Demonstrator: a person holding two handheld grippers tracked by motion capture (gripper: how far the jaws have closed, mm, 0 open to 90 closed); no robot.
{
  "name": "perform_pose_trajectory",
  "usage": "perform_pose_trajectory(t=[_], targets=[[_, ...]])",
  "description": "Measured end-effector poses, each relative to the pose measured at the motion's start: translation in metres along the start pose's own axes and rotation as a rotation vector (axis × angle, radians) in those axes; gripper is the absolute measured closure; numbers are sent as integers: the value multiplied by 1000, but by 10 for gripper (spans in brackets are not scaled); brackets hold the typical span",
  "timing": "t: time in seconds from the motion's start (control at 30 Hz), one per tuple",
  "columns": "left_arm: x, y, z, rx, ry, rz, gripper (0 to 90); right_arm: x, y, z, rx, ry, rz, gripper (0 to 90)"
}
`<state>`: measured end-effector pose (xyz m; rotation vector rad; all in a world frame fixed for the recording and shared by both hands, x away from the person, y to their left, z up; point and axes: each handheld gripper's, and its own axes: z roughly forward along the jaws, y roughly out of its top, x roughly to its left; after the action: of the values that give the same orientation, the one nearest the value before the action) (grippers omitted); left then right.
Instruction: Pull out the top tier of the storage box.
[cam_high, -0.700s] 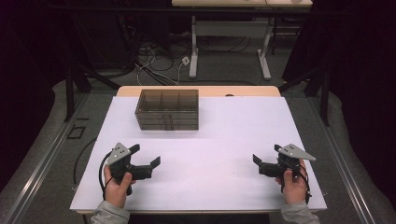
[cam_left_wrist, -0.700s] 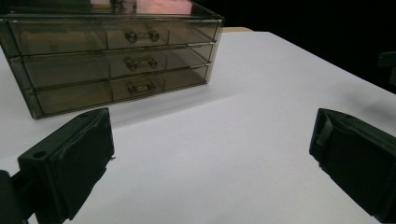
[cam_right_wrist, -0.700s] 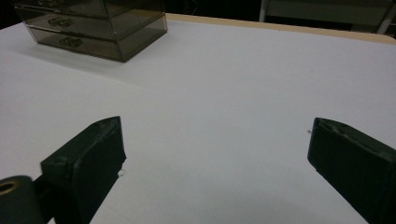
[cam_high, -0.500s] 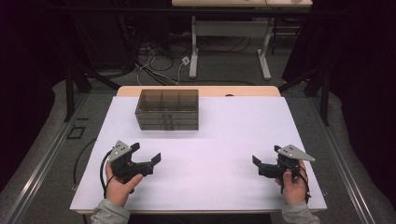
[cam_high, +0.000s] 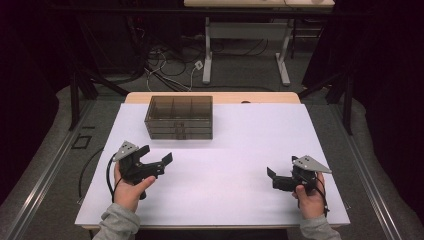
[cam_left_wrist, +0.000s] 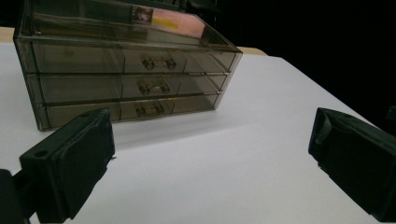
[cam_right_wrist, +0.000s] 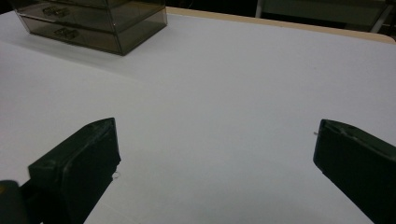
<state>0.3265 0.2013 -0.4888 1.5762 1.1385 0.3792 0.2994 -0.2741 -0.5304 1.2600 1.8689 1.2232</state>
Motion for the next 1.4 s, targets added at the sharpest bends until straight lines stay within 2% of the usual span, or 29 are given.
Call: perform_pose_trajectory(t=[0.07, 0.27, 0.4, 0.57, 0.67, 0.73, 0.83, 0.9, 1.07, 1.23, 1.33, 1.4], targets=[[1, 6, 2, -4, 8, -1, 10, 0, 0, 0, -4, 3, -7, 0], [2, 25, 9, 8, 14, -14, 43, -1, 0, 0, 0, -9, 18, 0], [4, 35, 13, 2, 27, -17, 116, -2, 0, 1, 6, -12, 22, 0], [9, 44, 19, 12, 26, -72, 175, -3, 0, 2, 5, -14, 29, 0], [10, 47, 22, 13, 34, -85, 228, -4, 0, 3, 5, -15, 25, 1], [12, 51, 26, 29, 33, -117, 241, -4, 0, 3, 3, -17, 22, 2], [12, 55, 30, 45, 43, -127, 269, -4, 0, 4, 2, -16, 36, 9], [12, 57, 33, 40, 19, -143, 330, -4, 0, 4, 3, -21, 35, 14], [10, 62, 43, 70, 17, -173, 338, -6, 0, 5, 4, -23, 33, 21], [9, 64, 55, 87, 32, -223, 349, -6, 0, 5, 9, -26, 39, 29], [11, 64, 63, 103, 25, -256, 349, -7, 0, 5, 11, -24, 38, 34], [11, 63, 67, 113, 26, -265, 383, -7, 0, 5, 11, -22, 38, 37]])
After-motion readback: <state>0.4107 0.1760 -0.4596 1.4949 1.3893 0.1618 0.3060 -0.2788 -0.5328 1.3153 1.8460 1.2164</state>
